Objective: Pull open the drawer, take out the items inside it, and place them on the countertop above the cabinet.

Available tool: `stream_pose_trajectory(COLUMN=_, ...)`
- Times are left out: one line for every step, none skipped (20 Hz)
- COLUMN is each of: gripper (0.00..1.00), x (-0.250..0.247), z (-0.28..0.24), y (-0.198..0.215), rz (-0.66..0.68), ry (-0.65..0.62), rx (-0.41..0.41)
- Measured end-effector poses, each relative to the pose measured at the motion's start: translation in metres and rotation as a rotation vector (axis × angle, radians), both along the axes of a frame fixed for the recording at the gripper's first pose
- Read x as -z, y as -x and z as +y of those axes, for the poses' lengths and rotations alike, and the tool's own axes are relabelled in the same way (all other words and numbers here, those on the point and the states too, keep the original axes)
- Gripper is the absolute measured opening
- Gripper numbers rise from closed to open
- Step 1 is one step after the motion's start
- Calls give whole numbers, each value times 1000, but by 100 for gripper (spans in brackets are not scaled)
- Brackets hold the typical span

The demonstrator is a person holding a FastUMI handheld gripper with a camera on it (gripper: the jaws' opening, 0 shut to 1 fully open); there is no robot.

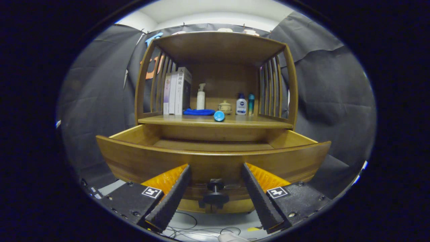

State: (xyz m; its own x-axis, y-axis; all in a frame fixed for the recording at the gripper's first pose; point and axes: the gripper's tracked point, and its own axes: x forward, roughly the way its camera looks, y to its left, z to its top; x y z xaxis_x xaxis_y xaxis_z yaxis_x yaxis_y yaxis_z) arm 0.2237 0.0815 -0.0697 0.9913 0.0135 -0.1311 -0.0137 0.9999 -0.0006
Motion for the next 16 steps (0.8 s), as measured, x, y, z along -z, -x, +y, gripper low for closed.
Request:
stream_pose_trajectory(gripper=99, x=-4, z=1, y=-7, rz=-8, ry=0, rx=-1)
stream_pose_trajectory(gripper=99, x=-5, z=1, y=-13, rz=3, ry=-1, rx=3)
stream_pose_trajectory(gripper=99, x=-5, z=2, y=-22, rz=1, ry=-1, rx=4)
stream_pose_trajectory(gripper=99, x=-5, z=2, y=-28, rz=9, ry=-3, rx=6)
stream_pose_trajectory(gripper=99, x=-6, z=3, y=-36, rz=5, ry=-4, rx=9)
stream_pose_trajectory(gripper=99, x=-7, z=2, y=-41, rz=11, ry=-1, rx=11)
stream_pose_trajectory(gripper=99, x=-8, z=3, y=-48, rz=12, ry=-2, rx=12)
stream_pose_trajectory(gripper=99, x=-7, z=3, y=-53, rz=16, ry=-1, rx=13)
stream_pose_trajectory(gripper=99, x=-9, z=3, y=-59, rz=16, ry=-1, rx=15)
stream_pose_trajectory(gripper=99, x=-9, z=4, y=-66, rz=20, ry=-2, rx=16)
stream_pose_trajectory(gripper=99, x=-5, z=10, y=-84, rz=22, ry=-1, rx=17)
stream_pose_trajectory(gripper=99, x=-5, z=10, y=-90, rz=23, ry=0, rx=17)
stream_pose_trajectory(gripper=99, x=-6, z=10, y=-96, rz=22, ry=-2, rx=18)
stream_pose_trajectory(gripper=99, x=-6, z=9, y=-100, rz=22, ry=-1, rx=18)
stream_pose_trajectory(gripper=99, x=-6, z=8, y=-105, rz=22, ry=0, rx=18)
stream_pose_trajectory(gripper=99, x=-5, z=8, y=-111, rz=20, ry=2, rx=19)
